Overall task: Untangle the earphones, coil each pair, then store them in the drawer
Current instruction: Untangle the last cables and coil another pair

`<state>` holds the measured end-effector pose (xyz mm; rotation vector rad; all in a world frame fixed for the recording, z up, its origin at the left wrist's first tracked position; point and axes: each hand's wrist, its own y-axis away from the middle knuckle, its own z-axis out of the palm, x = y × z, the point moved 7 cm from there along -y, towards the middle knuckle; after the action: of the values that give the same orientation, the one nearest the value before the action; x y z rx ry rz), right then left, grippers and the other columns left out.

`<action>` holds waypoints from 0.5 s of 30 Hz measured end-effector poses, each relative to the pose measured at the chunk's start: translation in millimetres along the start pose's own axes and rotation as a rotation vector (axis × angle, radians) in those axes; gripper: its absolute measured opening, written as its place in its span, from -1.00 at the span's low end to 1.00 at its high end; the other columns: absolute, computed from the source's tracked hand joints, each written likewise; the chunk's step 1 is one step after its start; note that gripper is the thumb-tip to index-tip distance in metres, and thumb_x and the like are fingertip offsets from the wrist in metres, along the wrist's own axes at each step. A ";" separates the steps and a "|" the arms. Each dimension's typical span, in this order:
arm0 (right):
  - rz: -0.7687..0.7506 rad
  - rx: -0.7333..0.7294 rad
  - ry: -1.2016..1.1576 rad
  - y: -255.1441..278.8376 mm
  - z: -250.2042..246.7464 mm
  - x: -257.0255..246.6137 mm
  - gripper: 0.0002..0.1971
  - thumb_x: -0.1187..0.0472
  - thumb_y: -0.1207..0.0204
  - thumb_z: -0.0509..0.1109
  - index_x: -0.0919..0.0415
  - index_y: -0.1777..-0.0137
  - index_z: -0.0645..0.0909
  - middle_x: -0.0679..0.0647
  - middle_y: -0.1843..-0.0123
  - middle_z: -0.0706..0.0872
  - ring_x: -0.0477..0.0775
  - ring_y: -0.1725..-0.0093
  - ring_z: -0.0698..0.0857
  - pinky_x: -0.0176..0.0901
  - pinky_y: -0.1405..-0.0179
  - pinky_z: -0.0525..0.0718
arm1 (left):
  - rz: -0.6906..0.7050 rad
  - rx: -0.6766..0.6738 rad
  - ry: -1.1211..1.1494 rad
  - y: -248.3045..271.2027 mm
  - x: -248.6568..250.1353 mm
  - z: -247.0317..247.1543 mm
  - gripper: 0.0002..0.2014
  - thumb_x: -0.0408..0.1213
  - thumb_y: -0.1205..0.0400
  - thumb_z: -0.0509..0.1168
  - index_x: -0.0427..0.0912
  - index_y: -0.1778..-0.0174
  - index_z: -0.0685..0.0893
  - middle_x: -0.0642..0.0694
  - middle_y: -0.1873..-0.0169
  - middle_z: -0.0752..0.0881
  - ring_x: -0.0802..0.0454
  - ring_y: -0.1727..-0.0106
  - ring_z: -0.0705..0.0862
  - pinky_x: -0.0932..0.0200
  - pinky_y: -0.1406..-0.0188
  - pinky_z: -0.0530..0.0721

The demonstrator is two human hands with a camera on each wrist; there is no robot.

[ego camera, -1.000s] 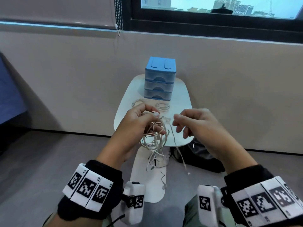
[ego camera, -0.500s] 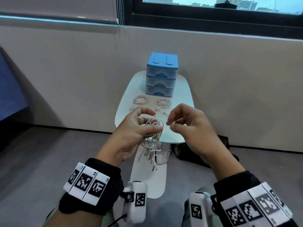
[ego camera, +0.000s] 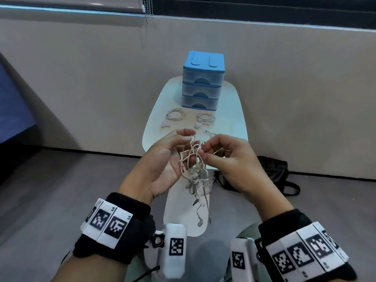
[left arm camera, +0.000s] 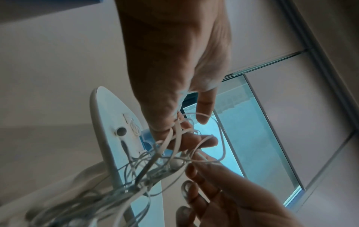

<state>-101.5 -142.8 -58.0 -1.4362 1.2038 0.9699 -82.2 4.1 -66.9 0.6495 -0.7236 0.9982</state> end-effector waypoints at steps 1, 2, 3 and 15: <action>0.002 -0.001 0.000 -0.8 -1.1 2.1 -0.89 0.26 -0.46 0.68 0.22 0.12 0.79 0.14 0.26 0.80 0.01 0.31 0.65 -0.07 0.23 0.62 | -0.008 -0.006 0.001 -0.6 -2.3 1.4 -0.80 -0.46 -0.72 0.17 -0.22 -0.20 0.61 -0.21 0.27 0.74 0.00 0.37 0.72 0.22 0.35 0.71; 0.000 -0.006 0.016 -1.3 -1.4 3.8 -0.90 0.27 -0.47 0.67 0.23 0.13 0.79 0.08 0.29 0.78 -0.02 0.34 0.61 -0.11 0.25 0.59 | -0.010 -0.004 -0.006 -2.0 -4.4 1.6 -0.79 -0.47 -0.71 0.20 -0.21 -0.21 0.61 -0.23 0.23 0.75 0.00 0.35 0.74 0.21 0.32 0.72; -0.011 -0.015 0.043 -1.4 -0.8 3.8 -0.92 0.28 -0.49 0.65 0.23 0.13 0.79 0.02 0.31 0.77 -0.06 0.37 0.58 -0.15 0.28 0.56 | -0.007 -0.002 -0.018 -3.2 -5.6 2.0 -0.77 -0.48 -0.68 0.25 -0.22 -0.23 0.62 -0.25 0.19 0.76 -0.01 0.33 0.74 0.19 0.30 0.74; 0.134 -0.133 -0.257 -14.7 -4.5 -11.9 -0.91 0.25 -0.33 0.25 0.14 0.38 0.51 0.12 0.39 0.54 0.05 0.31 0.48 -0.03 0.25 0.33 | 0.104 -0.113 -0.577 -7.3 4.8 3.7 -0.78 -0.20 -0.50 0.62 0.01 -0.04 0.84 -0.41 0.08 0.66 -0.17 0.14 0.53 -0.14 0.06 0.46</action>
<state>-89.3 -144.6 -43.0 -1.2980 1.0715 1.3059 -74.8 0.8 -62.0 0.8167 -1.3218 0.8582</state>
